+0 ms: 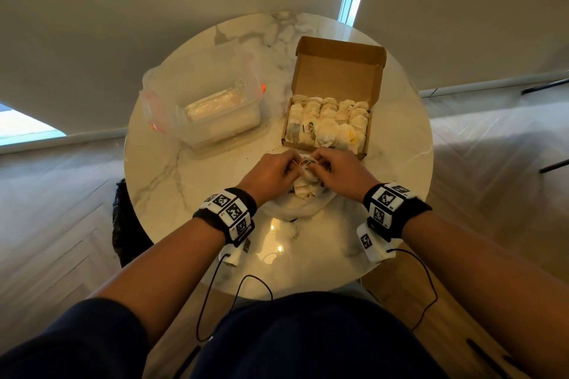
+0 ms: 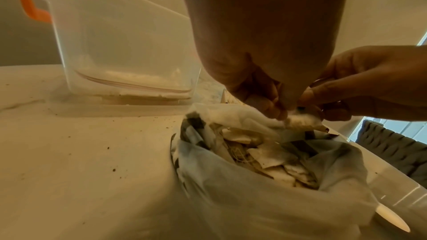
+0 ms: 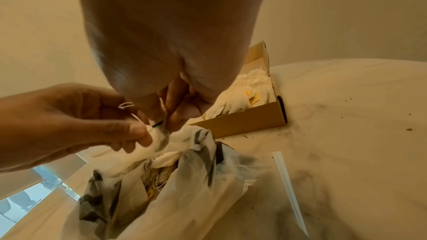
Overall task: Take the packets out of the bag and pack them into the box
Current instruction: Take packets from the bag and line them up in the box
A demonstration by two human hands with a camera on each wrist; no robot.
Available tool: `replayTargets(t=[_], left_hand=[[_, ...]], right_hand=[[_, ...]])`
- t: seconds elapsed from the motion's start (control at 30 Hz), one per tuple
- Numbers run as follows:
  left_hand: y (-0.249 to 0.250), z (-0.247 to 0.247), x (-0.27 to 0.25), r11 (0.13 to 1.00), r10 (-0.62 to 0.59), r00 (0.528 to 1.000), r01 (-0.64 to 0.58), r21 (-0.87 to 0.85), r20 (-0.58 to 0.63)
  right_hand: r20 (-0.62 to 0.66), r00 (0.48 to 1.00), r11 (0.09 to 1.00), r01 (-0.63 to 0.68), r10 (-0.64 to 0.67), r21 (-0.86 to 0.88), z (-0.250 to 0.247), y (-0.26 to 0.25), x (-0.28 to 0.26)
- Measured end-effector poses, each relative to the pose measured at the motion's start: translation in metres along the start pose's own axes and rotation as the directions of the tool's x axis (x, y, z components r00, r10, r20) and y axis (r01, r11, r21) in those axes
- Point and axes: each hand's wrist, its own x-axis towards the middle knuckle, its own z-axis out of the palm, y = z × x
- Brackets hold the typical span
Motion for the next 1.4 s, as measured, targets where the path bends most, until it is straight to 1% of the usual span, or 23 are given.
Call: replayTargets(t=[0.1,0.17,0.23,0.3,0.37,0.43,0.63,0.73,0.8,0.93,1.03,1.17,1.23,1.3,1.4], left_hand=[[-0.010,0.010,0.004,0.996,-0.021,0.994,0.011,0.090,0.110],[-0.019,0.019,0.004,0.988,-0.020,0.984,-0.007,0.151,0.177],[-0.025,0.028,0.003,0.983,-0.010,0.976,-0.030,0.183,0.216],[-0.026,0.036,0.001,0.977,-0.013,0.981,-0.028,0.210,0.193],[-0.023,0.040,0.002,0.976,0.010,0.990,-0.040,0.213,0.140],[-0.022,0.041,0.005,0.975,0.030,0.993,-0.055,0.215,0.117],[-0.032,0.040,0.007,0.977,0.043,0.992,-0.066,0.204,0.116],[-0.031,0.040,0.007,0.981,0.030,0.994,-0.049,0.187,0.103],[-0.030,0.041,0.007,0.981,0.012,0.993,-0.033,0.189,0.115],[-0.029,0.044,0.009,0.973,0.009,0.989,-0.043,0.225,0.148],[-0.028,0.046,0.010,0.970,0.051,0.992,-0.077,0.230,0.114],[-0.029,0.043,0.010,0.976,0.064,0.994,-0.082,0.200,0.094],[-0.028,0.039,0.009,0.979,0.079,0.991,-0.097,0.180,0.105],[-0.024,0.033,0.007,0.977,0.115,0.985,-0.136,0.165,0.128],[-0.016,0.018,0.004,0.962,0.220,0.965,-0.239,0.134,0.144]], right_hand=[[-0.058,0.997,0.998,-0.054,0.053,-0.024,-0.004,0.003,-0.001],[-0.056,0.996,0.997,-0.075,0.073,-0.034,-0.005,0.005,-0.003],[-0.045,0.995,0.995,-0.094,0.092,-0.025,-0.005,0.008,-0.006],[-0.044,0.993,0.994,-0.106,0.105,-0.023,-0.003,0.011,-0.008],[-0.041,0.993,0.994,-0.111,0.110,-0.023,-0.002,0.014,-0.010],[-0.031,0.993,0.993,-0.114,0.114,-0.021,-0.001,0.017,-0.010],[-0.011,0.993,0.993,-0.116,0.116,-0.015,-0.003,0.022,-0.011],[-0.004,0.993,0.993,-0.114,0.114,-0.019,-0.003,0.022,-0.011],[-0.009,0.994,0.994,-0.111,0.111,-0.025,-0.002,0.022,-0.010],[-0.013,0.994,0.993,-0.111,0.111,-0.030,-0.002,0.022,-0.010],[-0.013,0.994,0.994,-0.107,0.107,-0.028,-0.003,0.023,-0.011],[-0.010,0.993,0.993,-0.114,0.114,-0.038,-0.003,0.023,-0.011],[-0.028,0.994,0.994,-0.106,0.105,-0.040,-0.006,0.022,-0.010],[-0.058,0.995,0.995,-0.089,0.086,-0.046,-0.008,0.019,-0.008],[-0.078,0.996,0.995,-0.053,0.047,-0.079,-0.010,0.016,-0.001]])
